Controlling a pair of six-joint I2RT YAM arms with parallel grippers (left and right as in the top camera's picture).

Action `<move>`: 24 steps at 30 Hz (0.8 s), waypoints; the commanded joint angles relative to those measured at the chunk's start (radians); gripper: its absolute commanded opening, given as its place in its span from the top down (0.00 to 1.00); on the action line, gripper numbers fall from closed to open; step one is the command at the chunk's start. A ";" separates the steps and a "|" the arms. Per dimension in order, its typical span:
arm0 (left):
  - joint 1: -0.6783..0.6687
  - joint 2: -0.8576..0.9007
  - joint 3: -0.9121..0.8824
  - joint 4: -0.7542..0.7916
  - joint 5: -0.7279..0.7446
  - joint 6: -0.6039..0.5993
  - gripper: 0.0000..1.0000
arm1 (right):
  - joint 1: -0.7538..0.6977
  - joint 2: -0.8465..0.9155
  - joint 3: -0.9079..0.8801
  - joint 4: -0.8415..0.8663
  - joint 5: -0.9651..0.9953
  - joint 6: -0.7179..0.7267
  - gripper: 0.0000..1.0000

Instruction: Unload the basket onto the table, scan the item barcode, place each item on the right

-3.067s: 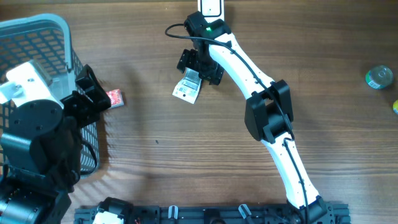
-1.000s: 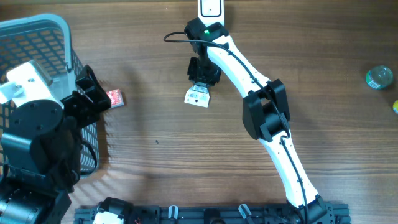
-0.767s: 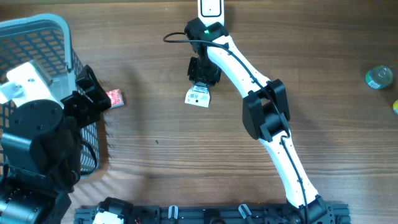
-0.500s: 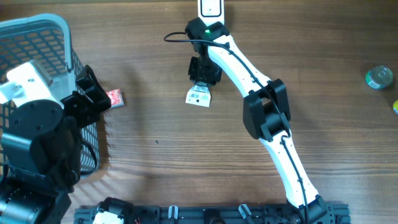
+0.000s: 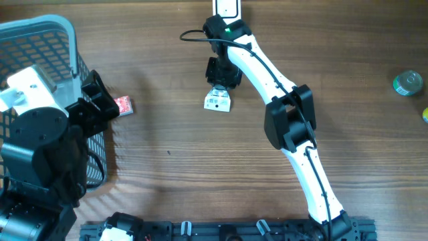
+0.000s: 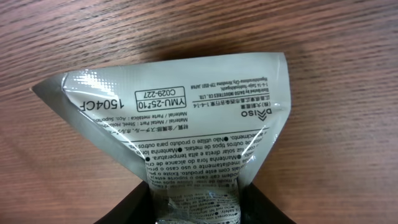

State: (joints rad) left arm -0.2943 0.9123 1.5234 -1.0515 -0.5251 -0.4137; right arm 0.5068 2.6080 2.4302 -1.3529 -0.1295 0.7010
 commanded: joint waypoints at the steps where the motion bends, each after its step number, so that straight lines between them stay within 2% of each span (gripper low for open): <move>1: 0.005 -0.001 0.011 0.000 0.012 -0.013 0.00 | -0.002 -0.064 -0.001 -0.015 0.017 -0.018 0.84; 9: 0.005 -0.001 0.011 0.000 0.012 -0.013 0.00 | -0.002 -0.067 -0.001 -0.045 0.014 -0.017 0.87; 17: 0.005 -0.001 0.011 0.000 0.012 -0.013 0.00 | -0.006 -0.077 -0.001 -0.060 -0.075 -0.021 0.90; 24: 0.005 -0.001 0.011 0.000 0.012 -0.013 0.00 | -0.006 -0.141 -0.001 -0.092 -0.082 -0.021 0.90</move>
State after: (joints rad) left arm -0.2943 0.9123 1.5234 -1.0515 -0.5251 -0.4137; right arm 0.5068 2.5702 2.4298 -1.4349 -0.1883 0.6899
